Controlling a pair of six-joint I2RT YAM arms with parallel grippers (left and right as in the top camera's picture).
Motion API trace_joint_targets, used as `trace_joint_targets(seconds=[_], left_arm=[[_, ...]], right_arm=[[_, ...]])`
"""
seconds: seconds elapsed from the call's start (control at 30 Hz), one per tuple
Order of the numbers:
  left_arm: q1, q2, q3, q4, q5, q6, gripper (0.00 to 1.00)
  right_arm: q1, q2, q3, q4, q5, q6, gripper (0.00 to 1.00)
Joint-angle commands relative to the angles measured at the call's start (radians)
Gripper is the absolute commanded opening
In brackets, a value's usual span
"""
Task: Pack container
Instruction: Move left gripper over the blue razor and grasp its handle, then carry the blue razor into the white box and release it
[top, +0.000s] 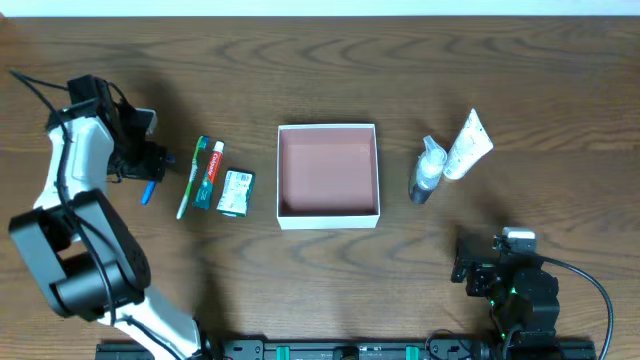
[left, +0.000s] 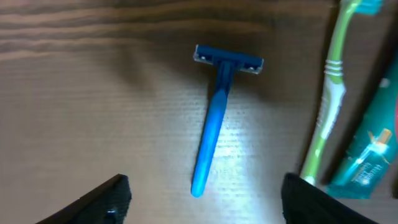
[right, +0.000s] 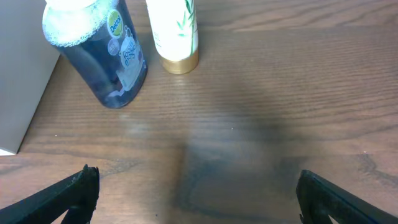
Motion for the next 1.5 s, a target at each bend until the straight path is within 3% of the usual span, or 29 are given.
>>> trace_joint_targets(seconds=[0.0, 0.6, 0.77, 0.87, 1.1, 1.47], left_arm=[[0.004, 0.043, 0.009, 0.013, -0.016, 0.088, 0.74], [0.004, 0.143, 0.009, 0.137, -0.072, 0.087, 0.64], [0.004, 0.158, 0.009, 0.153, -0.048, 0.087, 0.57], [0.004, 0.168, 0.009, 0.156, -0.026, 0.086, 0.46], [0.004, 0.197, 0.002, 0.155, 0.004, 0.063, 0.41], [0.004, 0.197, 0.000, 0.116, 0.004, 0.048, 0.11]], right_arm=[[0.000, -0.003, -0.002, -0.004, 0.000, 0.000, 0.99], [0.000, -0.003, -0.002, -0.004, 0.000, 0.000, 0.99], [0.000, -0.003, -0.002, -0.004, 0.000, 0.000, 0.99], [0.000, -0.003, -0.002, -0.004, 0.000, 0.000, 0.99], [0.000, -0.003, -0.002, -0.004, 0.000, 0.000, 0.99], [0.000, -0.003, -0.002, -0.004, 0.000, 0.000, 0.99]])
